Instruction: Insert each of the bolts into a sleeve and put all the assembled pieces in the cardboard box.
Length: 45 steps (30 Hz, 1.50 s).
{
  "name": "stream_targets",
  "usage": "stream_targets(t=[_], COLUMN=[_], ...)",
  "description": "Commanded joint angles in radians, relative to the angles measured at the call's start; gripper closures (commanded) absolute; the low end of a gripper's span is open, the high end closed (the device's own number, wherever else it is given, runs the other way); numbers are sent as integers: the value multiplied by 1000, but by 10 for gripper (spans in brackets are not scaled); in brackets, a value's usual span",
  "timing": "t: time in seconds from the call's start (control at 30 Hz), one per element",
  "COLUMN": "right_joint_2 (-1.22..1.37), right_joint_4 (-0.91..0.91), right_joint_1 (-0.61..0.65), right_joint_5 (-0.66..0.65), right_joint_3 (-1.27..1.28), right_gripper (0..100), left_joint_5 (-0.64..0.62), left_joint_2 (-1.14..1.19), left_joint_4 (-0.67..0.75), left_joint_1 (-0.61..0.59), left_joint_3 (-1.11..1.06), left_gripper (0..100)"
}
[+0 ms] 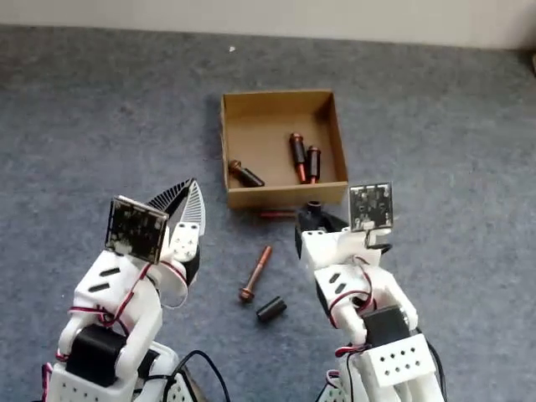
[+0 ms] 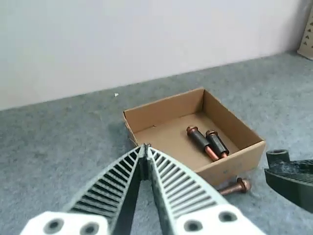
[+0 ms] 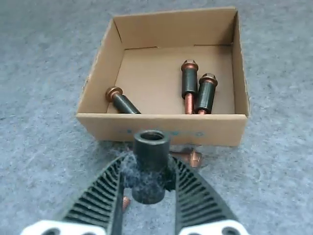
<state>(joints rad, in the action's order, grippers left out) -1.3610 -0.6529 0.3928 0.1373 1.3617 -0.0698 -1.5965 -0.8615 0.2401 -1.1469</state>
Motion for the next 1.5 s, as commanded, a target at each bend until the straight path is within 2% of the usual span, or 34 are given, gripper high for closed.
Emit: stream_targets(t=[0.0, 0.2, 0.3, 0.43, 0.53, 0.63, 0.73, 0.9, 1.07, 1.47], right_joint_2=[-24, -24, -21, -18, -18, -18, -18, -18, -18, -18], right_joint_4=[-1, 8, 99, 188, 234, 257, 257, 257, 257, 257], right_joint_1=[-22, -163, -265, -414, -513, -578, -618, -634, -634, -631], right_joint_5=[-8, -5, 8, 118, 166, 210, 218, 218, 216, 210], right_joint_3=[-19, -24, -15, -1, 1, 1, -1, -2, -2, -2], right_gripper=[993, 993, 993, 993, 993, 993, 993, 993, 993, 993], left_joint_5=[-11, 91, 150, 226, 344, 379, 390, 502, 512, 632], left_joint_2=[-8, 203, 417, 771, 1032, 1248, 1429, 1650, 1817, 2121], left_joint_4=[28, 28, 25, -63, -169, -255, -311, -377, -373, -376], left_joint_1=[-1, 33, 94, 157, 216, 255, 278, 321, 331, 303], left_joint_3=[-8, 71, 173, 377, 544, 688, 826, 1004, 1147, 1412], left_gripper=[993, 992, 992, 990, 923, 824, 807, 807, 807, 808])
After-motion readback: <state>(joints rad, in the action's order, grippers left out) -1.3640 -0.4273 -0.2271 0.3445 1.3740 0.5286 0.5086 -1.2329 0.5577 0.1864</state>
